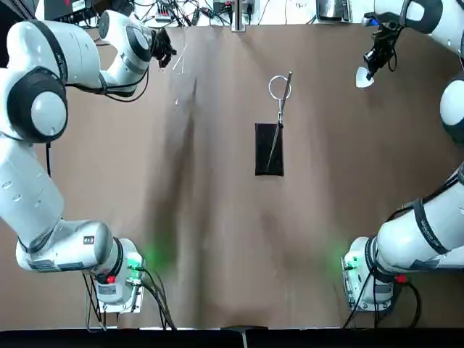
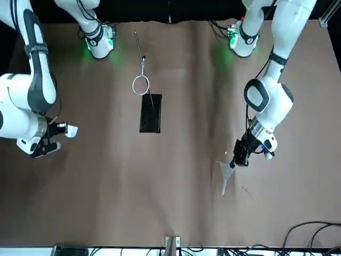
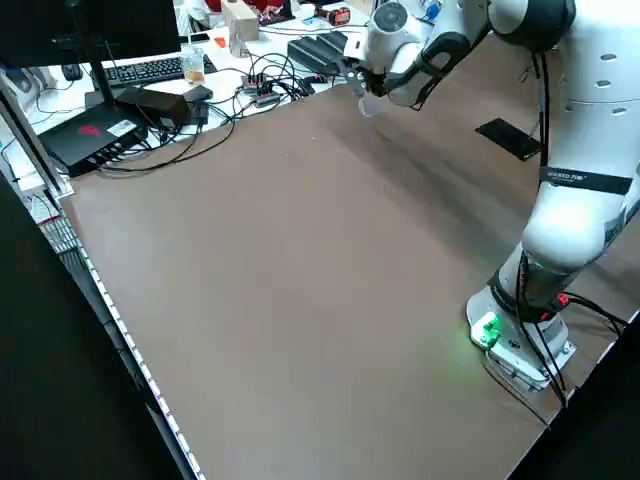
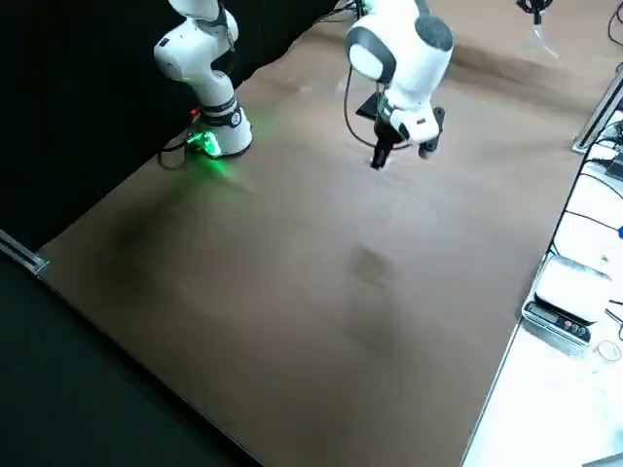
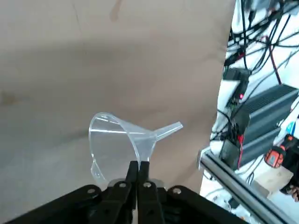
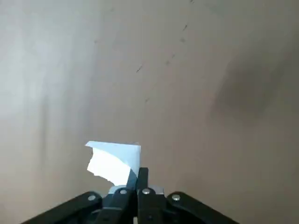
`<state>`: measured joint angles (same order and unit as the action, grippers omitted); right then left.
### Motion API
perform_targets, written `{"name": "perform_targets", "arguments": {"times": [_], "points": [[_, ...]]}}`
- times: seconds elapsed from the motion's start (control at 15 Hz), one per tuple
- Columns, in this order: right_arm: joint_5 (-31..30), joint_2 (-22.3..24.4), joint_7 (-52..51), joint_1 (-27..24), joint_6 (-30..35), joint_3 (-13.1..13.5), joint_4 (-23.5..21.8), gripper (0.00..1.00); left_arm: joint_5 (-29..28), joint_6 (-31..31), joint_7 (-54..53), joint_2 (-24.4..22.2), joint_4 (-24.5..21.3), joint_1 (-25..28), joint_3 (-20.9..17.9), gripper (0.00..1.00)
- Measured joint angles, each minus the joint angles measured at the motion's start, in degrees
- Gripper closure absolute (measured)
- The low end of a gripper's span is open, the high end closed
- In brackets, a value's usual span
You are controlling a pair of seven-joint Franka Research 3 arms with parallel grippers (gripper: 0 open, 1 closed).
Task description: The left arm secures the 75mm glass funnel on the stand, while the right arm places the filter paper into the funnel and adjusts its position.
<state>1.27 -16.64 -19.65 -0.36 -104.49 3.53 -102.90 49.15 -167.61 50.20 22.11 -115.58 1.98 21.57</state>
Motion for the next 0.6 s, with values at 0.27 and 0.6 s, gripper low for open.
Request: {"name": "perform_targets", "arguments": {"times": [0.27,0.6], "points": [[0.0,4.0,3.7,2.2,11.4,-0.1,3.0,0.99,0.0,8.9,1.5,-5.0,-0.1,0.2,0.4,0.97],[0.2,6.5,4.1,2.3,17.5,0.2,6.6,0.99,-0.1,23.8,7.6,-12.6,-0.1,1.9,0.1,0.97]]}}
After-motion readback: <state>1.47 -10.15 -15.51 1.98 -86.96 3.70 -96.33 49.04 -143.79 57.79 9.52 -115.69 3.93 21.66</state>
